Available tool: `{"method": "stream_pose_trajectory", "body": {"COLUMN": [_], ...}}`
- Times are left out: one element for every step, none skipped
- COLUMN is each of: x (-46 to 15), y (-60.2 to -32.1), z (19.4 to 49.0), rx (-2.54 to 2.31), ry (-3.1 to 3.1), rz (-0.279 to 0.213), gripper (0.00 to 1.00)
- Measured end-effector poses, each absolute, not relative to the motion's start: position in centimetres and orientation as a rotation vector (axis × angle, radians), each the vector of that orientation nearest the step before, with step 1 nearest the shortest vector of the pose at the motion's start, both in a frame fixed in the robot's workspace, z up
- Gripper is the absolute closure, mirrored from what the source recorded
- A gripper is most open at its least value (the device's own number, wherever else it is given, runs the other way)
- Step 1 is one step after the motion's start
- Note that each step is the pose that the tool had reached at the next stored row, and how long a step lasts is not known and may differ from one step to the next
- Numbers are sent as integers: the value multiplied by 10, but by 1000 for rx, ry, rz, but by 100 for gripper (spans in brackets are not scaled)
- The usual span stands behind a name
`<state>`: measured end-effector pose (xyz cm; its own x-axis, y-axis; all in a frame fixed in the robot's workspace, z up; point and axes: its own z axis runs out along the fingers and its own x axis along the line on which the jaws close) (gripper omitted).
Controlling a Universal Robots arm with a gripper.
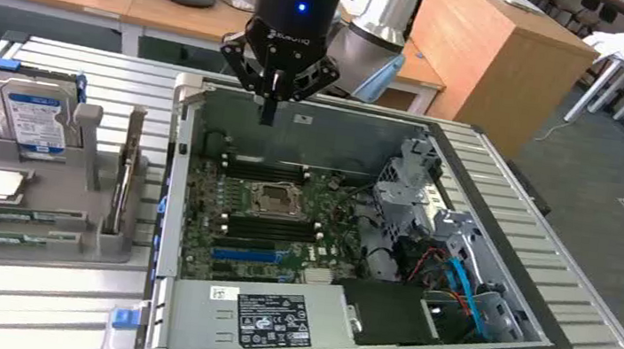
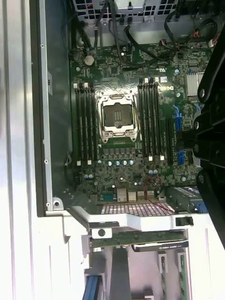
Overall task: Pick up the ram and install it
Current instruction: 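Reach for the ram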
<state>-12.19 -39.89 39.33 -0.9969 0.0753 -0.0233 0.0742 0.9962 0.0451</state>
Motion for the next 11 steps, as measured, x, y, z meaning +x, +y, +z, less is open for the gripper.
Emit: {"method": "stream_pose_trajectory", "body": {"x": [-122, -122, -122, -122, -122, -122, -122, -122, -122, -122, -122], "y": [-399, -399, -399, -399, -399, -399, -399, -399, -399, -399, -399], "z": [393, 393, 393, 393, 393, 393, 393, 393, 393, 393, 393], "rx": [117, 117, 117, 117, 117, 117, 117, 117, 117, 117, 117], "ry": [3114, 3114, 3114, 3114, 3114, 3114, 3114, 3114, 3114, 3114, 3114], "rz": [69, 69, 69, 69, 69, 69, 69, 69, 69, 69, 69], "gripper": [90, 90, 90, 90, 90, 90, 90, 90, 90, 90, 90]}}
